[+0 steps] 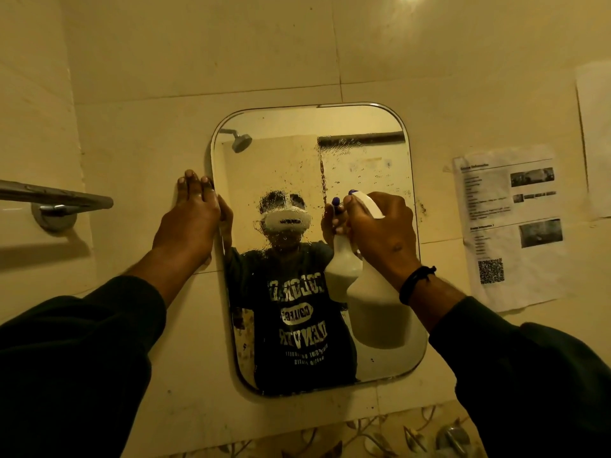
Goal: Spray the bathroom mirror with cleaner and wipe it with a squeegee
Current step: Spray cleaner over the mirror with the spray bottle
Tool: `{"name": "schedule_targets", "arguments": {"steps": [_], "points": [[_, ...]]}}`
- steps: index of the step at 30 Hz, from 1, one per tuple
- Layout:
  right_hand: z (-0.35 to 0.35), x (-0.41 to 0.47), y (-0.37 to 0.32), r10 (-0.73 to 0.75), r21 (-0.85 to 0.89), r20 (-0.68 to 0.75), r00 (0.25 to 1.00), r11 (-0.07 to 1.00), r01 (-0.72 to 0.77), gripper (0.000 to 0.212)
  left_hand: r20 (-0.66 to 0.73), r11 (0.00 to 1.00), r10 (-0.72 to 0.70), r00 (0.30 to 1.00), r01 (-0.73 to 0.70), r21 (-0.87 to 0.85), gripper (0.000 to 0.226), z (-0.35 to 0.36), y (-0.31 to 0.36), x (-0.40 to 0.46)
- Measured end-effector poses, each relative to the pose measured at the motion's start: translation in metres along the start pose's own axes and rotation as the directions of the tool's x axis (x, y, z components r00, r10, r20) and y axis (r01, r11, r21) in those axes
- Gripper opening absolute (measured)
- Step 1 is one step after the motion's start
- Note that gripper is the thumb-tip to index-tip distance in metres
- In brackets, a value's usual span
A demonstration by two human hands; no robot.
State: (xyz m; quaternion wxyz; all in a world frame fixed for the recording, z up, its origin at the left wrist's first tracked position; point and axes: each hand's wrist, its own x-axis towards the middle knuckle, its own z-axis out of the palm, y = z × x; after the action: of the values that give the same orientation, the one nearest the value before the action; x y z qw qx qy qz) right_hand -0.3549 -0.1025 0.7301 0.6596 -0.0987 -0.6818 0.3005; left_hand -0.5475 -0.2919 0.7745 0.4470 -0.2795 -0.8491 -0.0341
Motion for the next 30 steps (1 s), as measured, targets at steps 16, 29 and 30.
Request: {"name": "schedule_targets", "arguments": {"steps": [16, 29, 30], "points": [[0.003, 0.000, -0.002, -0.002, 0.128, -0.019, 1.000, 0.992, 0.004, 0.030, 0.059, 1.000, -0.012, 0.998, 0.013, -0.022, 0.127, -0.007, 0.001, -0.003], [0.007, 0.003, -0.004, 0.025, 0.081, -0.028, 0.999, 0.996, -0.023, 0.034, 0.031, 1.000, -0.002, 1.000, 0.001, 0.003, 0.119, -0.004, 0.000, -0.003], [0.006, 0.004, -0.003, 0.049, 0.101, -0.029, 0.998, 0.994, -0.045, 0.033, 0.030, 1.000, -0.004, 1.000, 0.004, 0.003, 0.119, -0.004, 0.000, -0.003]]}}
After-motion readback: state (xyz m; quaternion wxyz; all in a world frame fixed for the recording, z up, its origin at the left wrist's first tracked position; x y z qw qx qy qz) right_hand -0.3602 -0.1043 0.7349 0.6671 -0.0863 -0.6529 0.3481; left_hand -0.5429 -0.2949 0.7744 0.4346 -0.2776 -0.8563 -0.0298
